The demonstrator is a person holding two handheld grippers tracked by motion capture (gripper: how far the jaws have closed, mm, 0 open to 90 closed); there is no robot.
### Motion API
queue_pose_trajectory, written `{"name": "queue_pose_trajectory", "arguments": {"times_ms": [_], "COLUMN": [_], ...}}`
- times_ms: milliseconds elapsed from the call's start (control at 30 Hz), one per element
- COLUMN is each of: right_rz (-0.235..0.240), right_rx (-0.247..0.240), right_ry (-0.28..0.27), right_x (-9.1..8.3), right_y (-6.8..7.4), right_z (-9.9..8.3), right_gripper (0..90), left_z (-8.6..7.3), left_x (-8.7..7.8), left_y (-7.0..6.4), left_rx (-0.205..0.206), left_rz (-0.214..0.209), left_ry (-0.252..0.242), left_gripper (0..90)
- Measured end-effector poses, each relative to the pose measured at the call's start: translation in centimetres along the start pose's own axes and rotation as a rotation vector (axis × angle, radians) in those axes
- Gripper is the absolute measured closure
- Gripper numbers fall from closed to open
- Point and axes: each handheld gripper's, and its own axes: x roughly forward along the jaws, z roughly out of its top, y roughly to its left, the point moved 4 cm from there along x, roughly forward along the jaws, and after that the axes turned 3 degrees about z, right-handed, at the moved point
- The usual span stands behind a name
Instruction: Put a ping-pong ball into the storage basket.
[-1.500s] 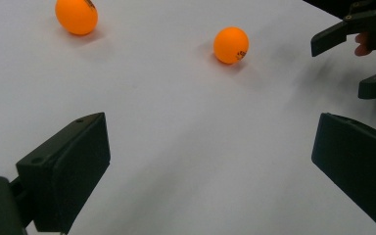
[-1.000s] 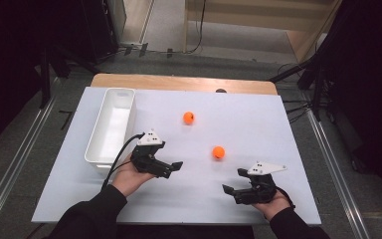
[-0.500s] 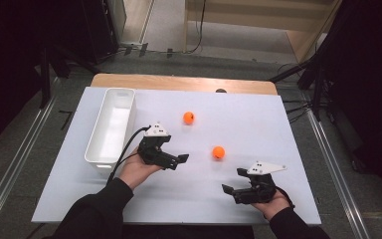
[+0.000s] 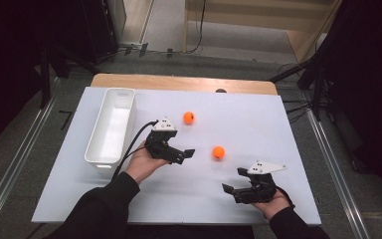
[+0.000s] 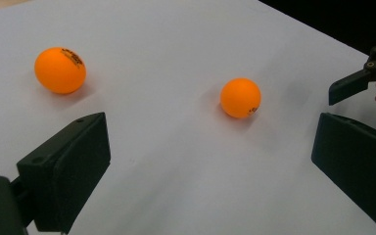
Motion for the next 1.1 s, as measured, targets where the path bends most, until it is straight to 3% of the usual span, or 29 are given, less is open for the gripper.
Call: {"name": "queue_pose_trajectory", "arguments": {"times_ms": [667,1000,1100], "right_rz": [-0.002,-0.003,-0.003], "right_rx": [0.011,0.020,0.016], "right_ry": [-0.007,-0.009,-0.012], "right_x": [-0.1,-0.2,-0.2], "right_y": [-0.3,-0.5,-0.6], "right_z": [0.0,-0.1,0.0], "right_gripper": [14.1,14.1,14.1], "left_z": [1.4,3.1,3.2], "left_x": [2.4,3.4,3.9], "left_y": [0.2,-0.1,-0.3], "left_rx": [0.008,0.031,0.022], "left_rz": [0.014,-0.013,-0.023], "left_ry": [0.017,0.019,0.020], "left_gripper": [1.4,1.5,1.5]}}
